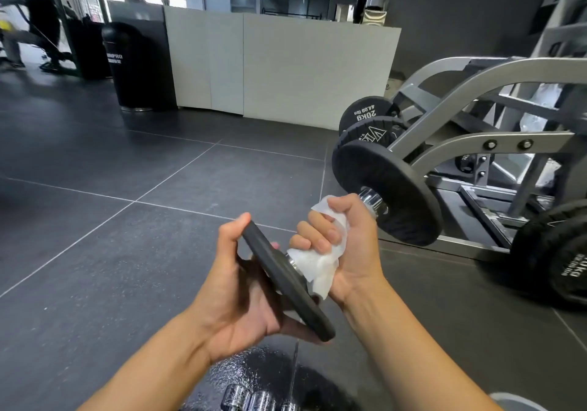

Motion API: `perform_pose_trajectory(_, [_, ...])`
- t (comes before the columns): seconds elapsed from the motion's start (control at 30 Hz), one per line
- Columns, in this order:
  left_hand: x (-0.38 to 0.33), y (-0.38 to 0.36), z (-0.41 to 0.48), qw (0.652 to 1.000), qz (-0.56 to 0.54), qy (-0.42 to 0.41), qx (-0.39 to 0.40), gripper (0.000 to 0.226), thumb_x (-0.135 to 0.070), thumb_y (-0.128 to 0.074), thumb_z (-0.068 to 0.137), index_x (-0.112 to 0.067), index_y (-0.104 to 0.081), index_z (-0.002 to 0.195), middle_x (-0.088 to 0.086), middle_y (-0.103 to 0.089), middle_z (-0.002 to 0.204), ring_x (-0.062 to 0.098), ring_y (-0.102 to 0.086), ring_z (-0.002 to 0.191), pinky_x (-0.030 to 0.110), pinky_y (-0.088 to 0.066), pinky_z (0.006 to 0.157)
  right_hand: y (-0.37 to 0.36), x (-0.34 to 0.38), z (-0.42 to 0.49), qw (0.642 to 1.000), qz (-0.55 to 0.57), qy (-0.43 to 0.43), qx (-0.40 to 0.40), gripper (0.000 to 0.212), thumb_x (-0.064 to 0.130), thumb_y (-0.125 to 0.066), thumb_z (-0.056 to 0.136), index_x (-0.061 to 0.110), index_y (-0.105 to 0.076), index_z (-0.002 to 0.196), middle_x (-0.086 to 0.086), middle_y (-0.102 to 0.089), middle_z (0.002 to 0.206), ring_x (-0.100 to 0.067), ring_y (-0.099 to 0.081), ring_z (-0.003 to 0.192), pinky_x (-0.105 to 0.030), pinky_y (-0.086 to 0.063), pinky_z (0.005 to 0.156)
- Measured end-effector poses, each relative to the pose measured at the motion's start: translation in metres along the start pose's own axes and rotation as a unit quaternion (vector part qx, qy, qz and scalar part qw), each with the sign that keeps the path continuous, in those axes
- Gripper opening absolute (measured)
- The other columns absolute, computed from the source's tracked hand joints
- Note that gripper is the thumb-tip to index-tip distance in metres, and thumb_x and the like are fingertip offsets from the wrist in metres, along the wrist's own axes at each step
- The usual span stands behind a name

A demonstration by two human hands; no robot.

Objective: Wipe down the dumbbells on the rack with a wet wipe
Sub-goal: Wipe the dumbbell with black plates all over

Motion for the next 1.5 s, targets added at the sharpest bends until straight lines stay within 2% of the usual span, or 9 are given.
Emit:
perform_pose_trajectory(0.1, [-0.002, -0.013, -0.005, 0.938, 0.244, -0.239, -0.061, 0.079, -0.048, -0.089, 0.044, -0.045, -0.057, 0.116, 0.001, -0.062, 0.113, 0.008, -0.074, 0.086, 0.030, -0.060, 0.068, 0.005, 0.006, 0.000, 0.999, 0.025, 0.003, -0.035, 0.044, 0.032, -0.054, 0.082, 0.020, -0.029, 0.048, 0.002, -0.021, 0.043, -0.013, -0.024, 0.041, -0.025, -0.031, 0.052])
perform_pose_trajectory(0.33, [-0.002, -0.014, -0.008, 0.343, 0.744, -0.573, -0.004, 0.089, -0.046, -0.091, 0.063, -0.039, -0.042, 0.138, 0.016, -0.030, 0.150, 0.056, -0.025, 0.148, 0.070, -0.038, 0.109, 0.008, 0.006, 0.004, 0.997, 0.072, 0.007, -0.034, 0.037, 0.033, -0.056, 0.079, 0.021, -0.033, 0.052, 0.005, -0.023, 0.050, -0.015, -0.017, 0.057, -0.028, -0.035, 0.057])
perform_pose_trajectory(0.4, [0.000, -0.015, -0.009, 0.389, 0.732, -0.559, 0.003, 0.092, -0.046, -0.094, 0.058, -0.040, -0.044, 0.135, 0.017, -0.029, 0.150, 0.050, -0.027, 0.149, 0.062, -0.041, 0.111, 0.007, 0.007, 0.002, 0.997, 0.070, 0.005, -0.038, 0.040, 0.035, -0.056, 0.081, 0.021, -0.032, 0.052, 0.004, -0.023, 0.048, -0.014, -0.022, 0.051, -0.026, -0.037, 0.053])
perform_pose_trajectory(0.53, [-0.009, -0.018, -0.006, 0.790, 0.467, -0.386, -0.094, 0.109, -0.043, -0.092, 0.039, -0.049, -0.037, 0.133, -0.005, -0.042, 0.140, -0.008, -0.057, 0.116, 0.017, -0.054, 0.085, 0.002, 0.011, -0.003, 0.998, 0.054, 0.018, -0.039, 0.044, 0.033, -0.053, 0.084, 0.022, -0.026, 0.052, 0.003, -0.021, 0.045, -0.014, -0.026, 0.038, -0.025, -0.034, 0.046])
perform_pose_trajectory(0.63, [-0.002, -0.008, 0.007, 0.979, 0.106, -0.140, -0.107, 0.051, -0.062, -0.073, 0.061, -0.029, -0.076, 0.099, 0.011, -0.069, 0.106, 0.017, -0.075, 0.080, 0.052, -0.062, 0.078, 0.002, 0.012, -0.004, 0.998, 0.044, 0.027, -0.020, 0.041, 0.029, -0.056, 0.081, 0.022, -0.025, 0.055, 0.005, -0.020, 0.047, -0.011, -0.024, 0.039, -0.024, -0.030, 0.045])
perform_pose_trajectory(0.9, [0.006, -0.009, 0.000, 0.984, 0.094, -0.126, -0.086, 0.080, -0.056, -0.084, 0.059, -0.022, -0.061, 0.128, 0.016, -0.064, 0.115, 0.027, -0.075, 0.087, 0.068, -0.057, 0.083, 0.009, 0.010, 0.000, 0.998, 0.031, 0.009, -0.047, 0.043, 0.030, -0.056, 0.080, 0.022, -0.026, 0.051, 0.006, -0.020, 0.045, -0.011, -0.021, 0.039, -0.024, -0.026, 0.048])
perform_pose_trajectory(1.17, [0.004, -0.020, -0.007, 0.174, 0.797, -0.578, 0.021, 0.059, -0.033, -0.081, 0.082, -0.042, -0.051, 0.132, 0.011, -0.038, 0.150, 0.043, -0.028, 0.152, 0.080, -0.034, 0.105, 0.003, 0.019, 0.002, 0.996, 0.083, 0.025, -0.037, 0.051, 0.029, -0.042, 0.088, 0.019, -0.031, 0.039, 0.002, -0.023, 0.036, -0.012, -0.028, 0.033, -0.021, -0.034, 0.042])
perform_pose_trajectory(1.37, [-0.019, -0.015, -0.010, 0.864, 0.399, -0.295, -0.084, 0.101, -0.042, -0.090, 0.041, -0.050, -0.045, 0.130, -0.005, -0.051, 0.131, 0.001, -0.065, 0.111, 0.030, -0.059, 0.081, 0.007, 0.011, 0.005, 0.994, 0.087, 0.052, -0.036, 0.041, 0.022, -0.053, 0.076, 0.021, -0.027, 0.044, 0.005, -0.020, 0.040, -0.011, -0.024, 0.037, -0.022, -0.029, 0.048])
perform_pose_trajectory(1.5, [-0.001, -0.002, -0.001, 0.999, 0.001, 0.046, -0.022, 0.083, -0.077, -0.070, 0.069, -0.014, -0.074, 0.123, 0.023, -0.069, 0.115, 0.041, -0.070, 0.099, 0.075, -0.047, 0.091, 0.004, 0.011, 0.003, 0.997, 0.052, 0.049, 0.002, 0.043, 0.024, -0.051, 0.076, 0.020, -0.028, 0.040, 0.004, -0.020, 0.037, -0.011, -0.023, 0.034, -0.021, -0.026, 0.044])
Point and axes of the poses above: each hand's wrist, its own z-axis towards the middle knuckle, its own y-axis out of the back of the hand, x = y × z, the point moved 4 cm from there along z, towards the middle knuckle
